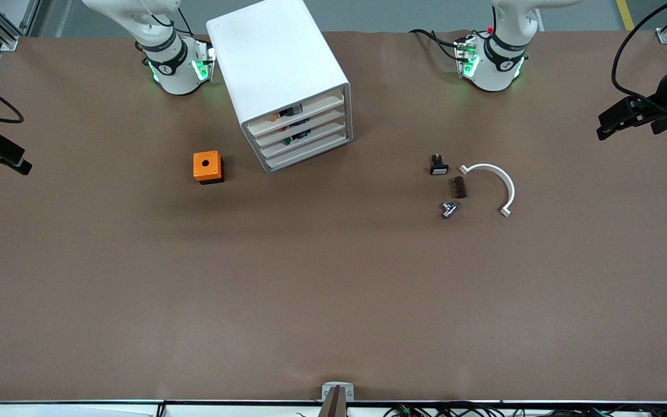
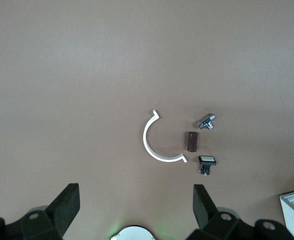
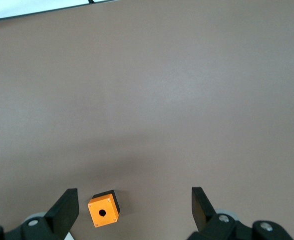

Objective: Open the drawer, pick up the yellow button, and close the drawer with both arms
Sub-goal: 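Move the left gripper toward the white drawer cabinet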

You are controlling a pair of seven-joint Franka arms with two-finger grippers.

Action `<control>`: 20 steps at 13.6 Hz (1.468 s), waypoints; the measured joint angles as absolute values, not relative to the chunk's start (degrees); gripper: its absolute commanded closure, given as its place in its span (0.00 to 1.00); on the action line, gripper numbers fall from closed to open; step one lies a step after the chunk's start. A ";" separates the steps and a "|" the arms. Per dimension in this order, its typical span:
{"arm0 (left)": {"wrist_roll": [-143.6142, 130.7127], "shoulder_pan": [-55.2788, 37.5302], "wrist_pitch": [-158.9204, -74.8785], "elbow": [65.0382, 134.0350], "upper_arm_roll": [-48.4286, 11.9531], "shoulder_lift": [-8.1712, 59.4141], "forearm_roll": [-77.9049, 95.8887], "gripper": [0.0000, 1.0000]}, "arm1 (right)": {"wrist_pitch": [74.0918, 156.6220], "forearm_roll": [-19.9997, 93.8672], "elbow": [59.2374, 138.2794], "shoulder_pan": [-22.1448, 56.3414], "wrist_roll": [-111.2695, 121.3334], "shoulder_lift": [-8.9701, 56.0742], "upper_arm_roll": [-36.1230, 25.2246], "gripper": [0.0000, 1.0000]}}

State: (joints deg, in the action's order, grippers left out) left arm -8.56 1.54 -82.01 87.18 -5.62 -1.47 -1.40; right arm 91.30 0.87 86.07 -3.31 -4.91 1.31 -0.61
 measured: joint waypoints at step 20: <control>-18.33 -1.71 -85.87 85.35 -6.44 16.92 1.55 0.00 | 91.22 0.98 86.06 -3.76 -4.91 1.47 -0.44 0.00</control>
State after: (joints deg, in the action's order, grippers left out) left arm -18.33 -1.71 -85.87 85.35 -6.44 16.92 1.55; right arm 91.22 0.98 86.06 -3.76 -4.91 1.47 -0.44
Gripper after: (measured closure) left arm 0.000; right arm 0.000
